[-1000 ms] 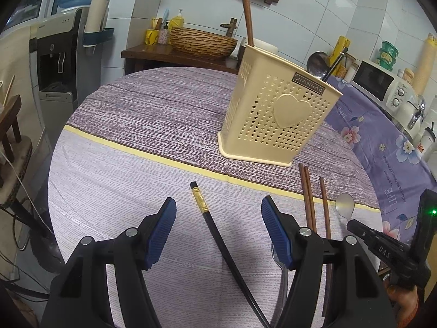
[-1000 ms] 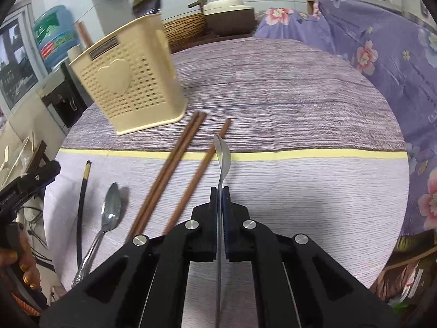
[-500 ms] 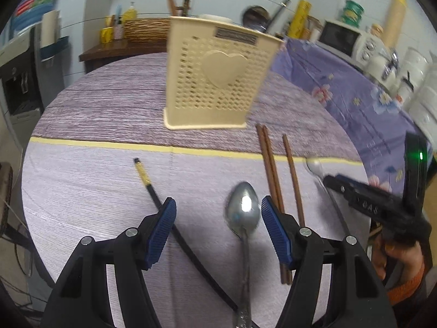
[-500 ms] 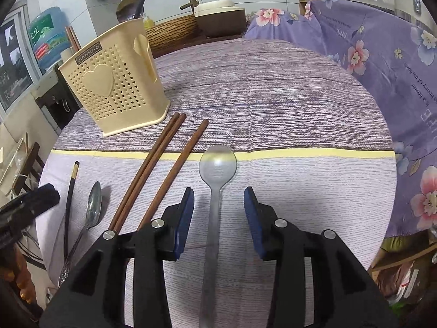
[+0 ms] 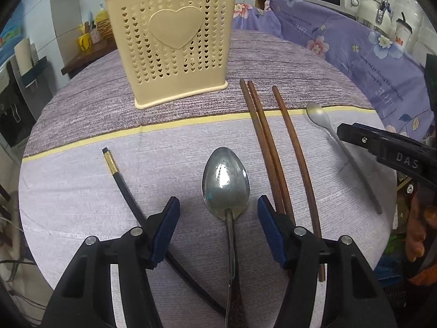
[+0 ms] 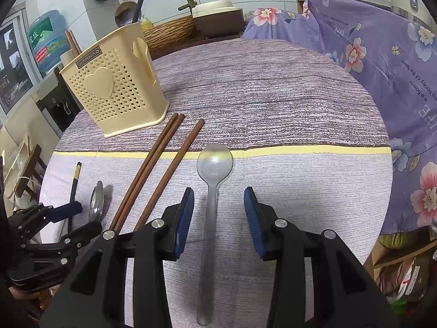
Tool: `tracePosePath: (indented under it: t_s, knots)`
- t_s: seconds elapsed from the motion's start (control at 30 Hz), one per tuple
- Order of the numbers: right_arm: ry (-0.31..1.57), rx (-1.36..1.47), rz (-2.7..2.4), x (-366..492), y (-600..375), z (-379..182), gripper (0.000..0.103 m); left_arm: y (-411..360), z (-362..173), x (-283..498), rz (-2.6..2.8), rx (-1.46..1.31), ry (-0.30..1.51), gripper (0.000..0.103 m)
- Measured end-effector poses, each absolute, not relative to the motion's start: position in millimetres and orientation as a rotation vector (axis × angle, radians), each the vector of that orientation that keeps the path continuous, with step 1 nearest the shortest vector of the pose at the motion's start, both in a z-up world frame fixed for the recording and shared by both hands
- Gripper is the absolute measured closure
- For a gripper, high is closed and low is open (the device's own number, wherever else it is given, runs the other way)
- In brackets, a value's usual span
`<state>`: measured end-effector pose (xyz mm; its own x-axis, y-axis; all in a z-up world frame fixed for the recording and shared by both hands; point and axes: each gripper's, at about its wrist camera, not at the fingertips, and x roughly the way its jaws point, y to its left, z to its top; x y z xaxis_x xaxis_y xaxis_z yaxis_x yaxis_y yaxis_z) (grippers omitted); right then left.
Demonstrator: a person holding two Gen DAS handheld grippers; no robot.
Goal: Organize utensils
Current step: 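Grasp the metal spoon with the left tool while the right tool grasps the clear plastic spoon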
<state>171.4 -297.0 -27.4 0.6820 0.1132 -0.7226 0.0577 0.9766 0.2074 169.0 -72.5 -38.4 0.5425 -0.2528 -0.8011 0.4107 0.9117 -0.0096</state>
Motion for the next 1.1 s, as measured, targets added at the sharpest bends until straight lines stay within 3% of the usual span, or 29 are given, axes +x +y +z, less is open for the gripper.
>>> tracePosePath:
  t_s: [0.1, 0.27, 0.37, 0.43, 0.5, 0.83, 1.1]
  knots:
    - [0.825, 0.22, 0.032, 172, -297, -28, 0.064, -78, -38, 177, -0.388, 0.197, 0.922, 0.046]
    - [0.842, 0.211, 0.034, 174, -297, -31, 0.064, -83, -36, 188, -0.385, 0.198, 0.923, 0.065]
    - [0.856, 0.2, 0.04, 177, -294, -32, 0.064, -85, -34, 192, -0.394, 0.191, 0.926, 0.065]
    - [0.865, 0.184, 0.048, 180, -291, -32, 0.057, -85, -32, 192, -0.398, 0.18, 0.919, 0.065]
    - [0.868, 0.155, 0.053, 183, -286, -32, 0.042, -84, -27, 192, -0.403, 0.161, 0.903, 0.065]
    - [0.921, 0.035, 0.023, 216, -276, -36, 0.042, -68, 20, 196, -0.407, 0.059, 0.772, 0.065]
    - [0.952, -0.013, 0.034, 238, -268, -34, 0.056, -62, 40, 203, -0.402, 0.029, 0.72, 0.065]
